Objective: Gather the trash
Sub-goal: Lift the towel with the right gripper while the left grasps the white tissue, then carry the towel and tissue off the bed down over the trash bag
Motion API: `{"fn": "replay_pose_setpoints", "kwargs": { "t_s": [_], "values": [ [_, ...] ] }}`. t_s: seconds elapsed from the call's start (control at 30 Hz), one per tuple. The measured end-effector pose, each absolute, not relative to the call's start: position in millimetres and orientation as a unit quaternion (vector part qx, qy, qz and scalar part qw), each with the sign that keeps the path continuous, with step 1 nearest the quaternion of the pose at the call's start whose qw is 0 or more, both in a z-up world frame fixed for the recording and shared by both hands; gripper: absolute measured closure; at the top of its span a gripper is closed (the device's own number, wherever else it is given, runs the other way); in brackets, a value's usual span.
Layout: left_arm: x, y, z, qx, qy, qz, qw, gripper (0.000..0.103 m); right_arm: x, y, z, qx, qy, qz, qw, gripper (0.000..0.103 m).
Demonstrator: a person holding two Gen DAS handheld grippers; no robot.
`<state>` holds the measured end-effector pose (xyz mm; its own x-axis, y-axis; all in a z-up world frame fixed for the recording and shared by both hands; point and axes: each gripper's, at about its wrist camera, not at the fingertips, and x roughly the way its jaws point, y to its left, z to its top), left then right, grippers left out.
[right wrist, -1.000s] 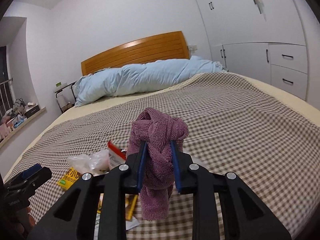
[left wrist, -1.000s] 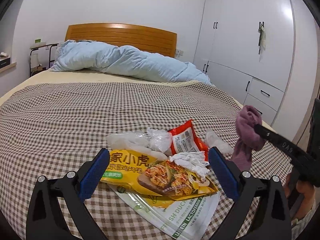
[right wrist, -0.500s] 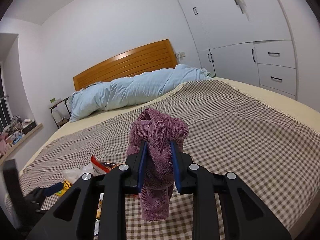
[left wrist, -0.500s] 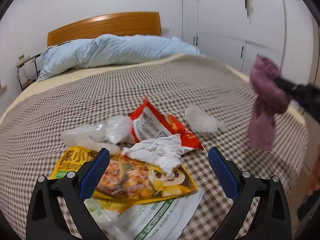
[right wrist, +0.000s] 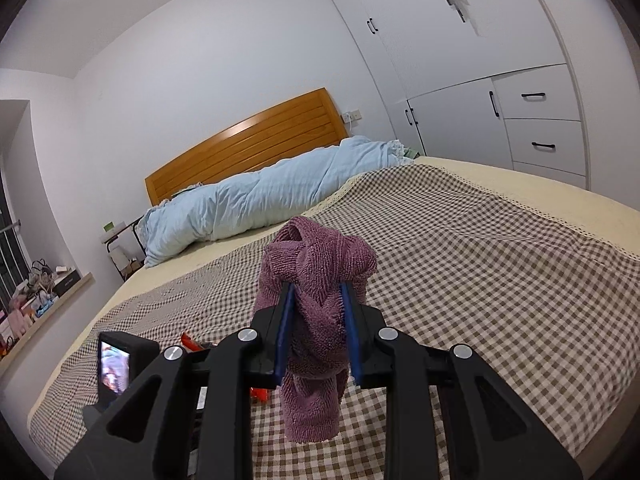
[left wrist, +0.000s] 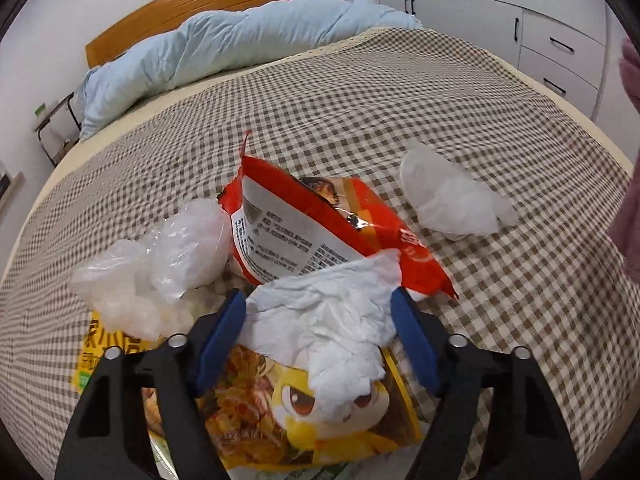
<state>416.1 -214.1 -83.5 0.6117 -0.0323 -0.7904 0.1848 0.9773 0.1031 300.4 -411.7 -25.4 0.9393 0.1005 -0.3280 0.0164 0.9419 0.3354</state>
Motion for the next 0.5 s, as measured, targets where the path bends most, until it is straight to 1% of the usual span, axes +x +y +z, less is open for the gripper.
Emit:
{"fn": "replay_pose_setpoints", "kwargs": {
  "t_s": [0.03,0.07,0.13,0.2,0.5],
  "values": [
    [416.9,-212.0,-84.7,0.080,0.438,-0.061,0.893,0.053,300.5,-412.8,-25.6,0.171,0.174,0.022,0.970,0.079],
    [416.9,-208.7,-85.5,0.065,0.444,-0.063,0.892,0.070,300.3,-414.1,-25.6,0.172,0.174,0.022,0.969,0.079],
    [417.3,-204.1,-86.5,0.042,0.452,-0.065,0.889,0.086,299.9,-415.9,-25.6,0.173,0.175,0.022,0.969,0.079],
    [413.6,-198.6,-85.2,0.031,0.447,-0.068,0.891,0.090,299.4,-415.9,-25.8,0.175,0.177,0.022,0.968,0.079],
    [390.5,-195.1,-55.5,0.024,0.407,-0.082,0.909,0.091,301.8,-416.6,-29.5,0.180,0.186,0.027,0.965,0.079]
  ]
}}
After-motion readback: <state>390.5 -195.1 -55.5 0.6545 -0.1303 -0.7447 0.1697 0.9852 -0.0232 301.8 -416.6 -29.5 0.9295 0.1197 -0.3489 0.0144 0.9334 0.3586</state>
